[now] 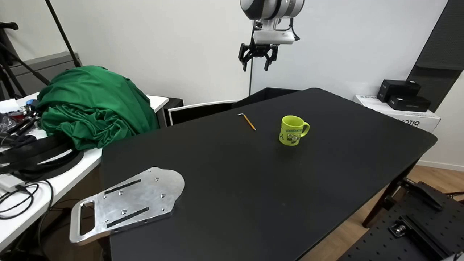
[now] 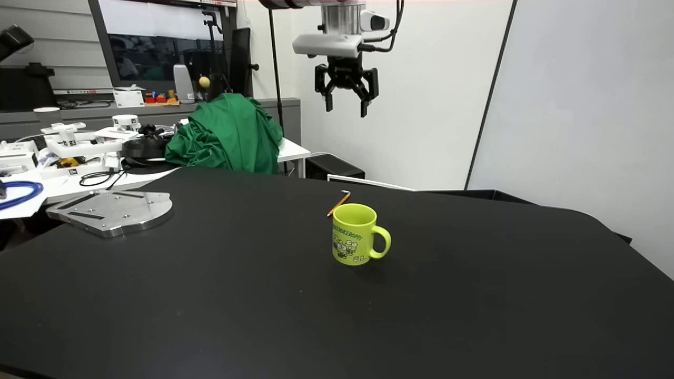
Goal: Put the orange object in the yellow mug
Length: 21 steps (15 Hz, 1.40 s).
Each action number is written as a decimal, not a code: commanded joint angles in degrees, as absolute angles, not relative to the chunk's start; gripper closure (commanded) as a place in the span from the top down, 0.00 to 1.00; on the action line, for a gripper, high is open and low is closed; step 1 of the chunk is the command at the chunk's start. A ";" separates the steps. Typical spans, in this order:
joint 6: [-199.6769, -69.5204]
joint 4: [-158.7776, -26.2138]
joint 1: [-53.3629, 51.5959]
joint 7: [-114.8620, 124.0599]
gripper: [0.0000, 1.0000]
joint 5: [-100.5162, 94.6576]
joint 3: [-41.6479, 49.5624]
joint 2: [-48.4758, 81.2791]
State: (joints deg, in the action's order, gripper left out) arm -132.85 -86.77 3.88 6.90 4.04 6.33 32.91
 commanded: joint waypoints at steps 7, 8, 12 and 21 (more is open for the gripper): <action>-137.15 -72.51 2.94 13.05 1.00 4.00 6.42 49.40; -136.40 -70.04 3.03 13.51 1.00 3.78 6.76 51.72; -134.34 -61.63 2.94 16.05 1.00 3.17 8.29 60.12; -133.61 -64.19 2.26 15.19 1.00 2.21 8.45 64.17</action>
